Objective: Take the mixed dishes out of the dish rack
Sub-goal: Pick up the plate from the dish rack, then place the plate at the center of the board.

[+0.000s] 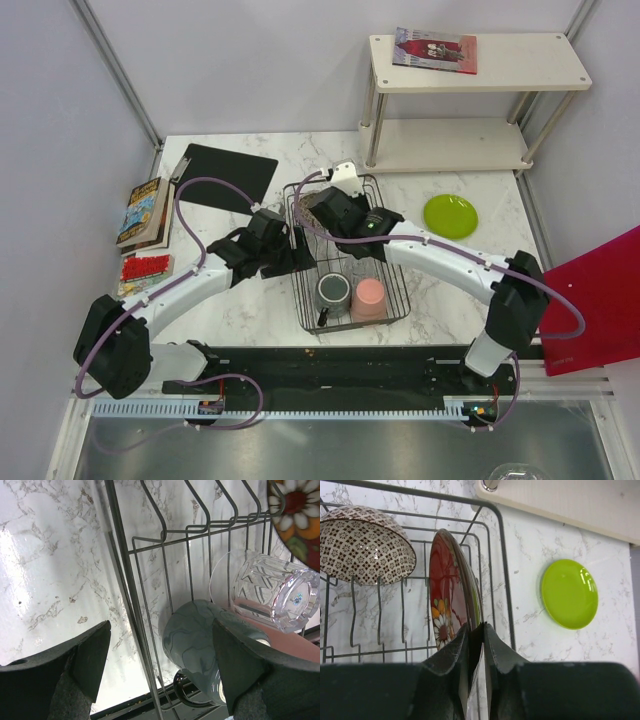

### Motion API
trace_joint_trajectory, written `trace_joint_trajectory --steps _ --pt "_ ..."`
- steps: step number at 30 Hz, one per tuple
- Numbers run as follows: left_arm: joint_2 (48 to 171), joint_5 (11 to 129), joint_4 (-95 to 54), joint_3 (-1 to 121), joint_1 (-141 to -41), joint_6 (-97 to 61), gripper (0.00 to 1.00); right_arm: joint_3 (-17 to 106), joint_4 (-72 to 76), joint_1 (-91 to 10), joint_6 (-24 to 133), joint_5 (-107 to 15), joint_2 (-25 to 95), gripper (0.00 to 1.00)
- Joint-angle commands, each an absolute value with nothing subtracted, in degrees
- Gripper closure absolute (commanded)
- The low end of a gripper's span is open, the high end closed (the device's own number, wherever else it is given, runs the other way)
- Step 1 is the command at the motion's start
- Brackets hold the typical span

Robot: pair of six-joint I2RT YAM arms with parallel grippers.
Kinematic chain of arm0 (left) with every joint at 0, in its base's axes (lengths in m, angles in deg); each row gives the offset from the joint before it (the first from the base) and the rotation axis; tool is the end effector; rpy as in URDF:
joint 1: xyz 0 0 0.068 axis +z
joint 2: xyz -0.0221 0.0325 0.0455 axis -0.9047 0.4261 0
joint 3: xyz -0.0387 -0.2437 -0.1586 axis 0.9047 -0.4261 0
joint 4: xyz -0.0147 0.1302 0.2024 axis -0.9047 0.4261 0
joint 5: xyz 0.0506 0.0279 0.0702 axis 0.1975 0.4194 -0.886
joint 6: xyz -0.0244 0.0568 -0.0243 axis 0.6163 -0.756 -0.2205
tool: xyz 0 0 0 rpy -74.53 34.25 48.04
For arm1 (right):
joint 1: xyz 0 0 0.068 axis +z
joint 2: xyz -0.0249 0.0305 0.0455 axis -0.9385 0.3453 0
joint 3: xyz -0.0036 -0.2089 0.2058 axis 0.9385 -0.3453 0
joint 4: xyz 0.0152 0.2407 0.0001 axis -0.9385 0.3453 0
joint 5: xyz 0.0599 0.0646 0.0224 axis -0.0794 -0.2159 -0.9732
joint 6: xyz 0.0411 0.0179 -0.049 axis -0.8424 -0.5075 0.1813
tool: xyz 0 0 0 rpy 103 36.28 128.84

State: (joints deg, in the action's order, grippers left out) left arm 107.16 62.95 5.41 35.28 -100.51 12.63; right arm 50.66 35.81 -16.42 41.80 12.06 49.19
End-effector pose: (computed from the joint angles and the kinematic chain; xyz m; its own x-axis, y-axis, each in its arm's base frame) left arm 0.2000 -0.1455 0.2471 -0.8591 -0.2168 -0.4637 0.0188 0.8919 -0.4518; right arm 0.2414 0.2573 0.3237 -0.4846 -0.2931 -0.8242 -0.0485 0.9498 -0.3092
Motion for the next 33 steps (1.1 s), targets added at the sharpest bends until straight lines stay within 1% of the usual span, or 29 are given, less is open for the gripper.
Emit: trace_joint_trajectory --steps 1,6,11,13,16,17,18,19,20,21,23,24,26,29,33 --pt "107.36 61.78 4.89 35.68 -100.64 14.43 0.12 54.77 35.12 -15.48 44.05 15.45 43.89 1.00" --pt "106.84 61.87 4.89 35.42 -100.64 14.34 0.12 53.99 35.04 -16.62 46.60 22.14 39.94 1.00" --pt "106.84 61.69 4.80 35.59 -100.64 14.25 0.12 51.09 33.89 -21.98 47.13 21.44 32.91 1.00" --pt "106.84 61.78 4.80 35.68 -100.55 14.25 0.12 49.86 33.19 -26.19 45.91 18.99 29.32 1.00" --pt "107.10 61.95 4.80 35.77 -100.64 14.25 0.12 45.12 31.18 -34.97 40.82 9.43 23.87 1.00" --pt "107.10 62.04 4.63 35.77 -100.64 14.25 0.12 41.71 30.21 -37.69 37.15 6.70 22.54 1.00" --pt "107.19 62.22 4.54 35.77 -100.64 14.34 0.12 39.85 29.42 -43.46 35.11 -0.55 21.22 1.00" --pt "107.36 62.39 4.45 35.77 -100.64 14.34 0.12 37.83 27.58 -46.57 33.09 -4.19 18.94 1.00" --pt "107.36 62.57 4.54 35.77 -100.64 14.34 0.12 33.55 26.43 -49.47 28.02 -7.53 17.88 1.00" --pt "107.28 62.48 4.54 35.68 -100.64 14.25 0.12 30.72 22.59 -55.07 25.62 -14.88 15.34 1.00" --pt "107.28 62.57 4.45 35.59 -100.64 14.17 0.12 22.74 18.44 -60.02 20.17 -21.33 12.95 1.00" --pt "107.19 62.57 4.36 35.50 -100.64 14.17 0.12 20.34 14.25 -63.00 16.32 -23.28 11.38 1.00" --pt "106.84 62.66 4.36 35.24 -100.64 14.08 0.12 15.34 11.32 -64.00 14.44 -24.79 10.92 1.00" --pt "106.49 63.45 3.92 34.89 -100.64 13.99 0.12 10.85 5.95 -67.42 10.58 -28.55 11.53 1.00" --pt "106.13 65.46 2.96 34.45 -100.64 14.43 0.12 5.56 -6.14 -73.39 4.87 -33.49 13.64 1.00"
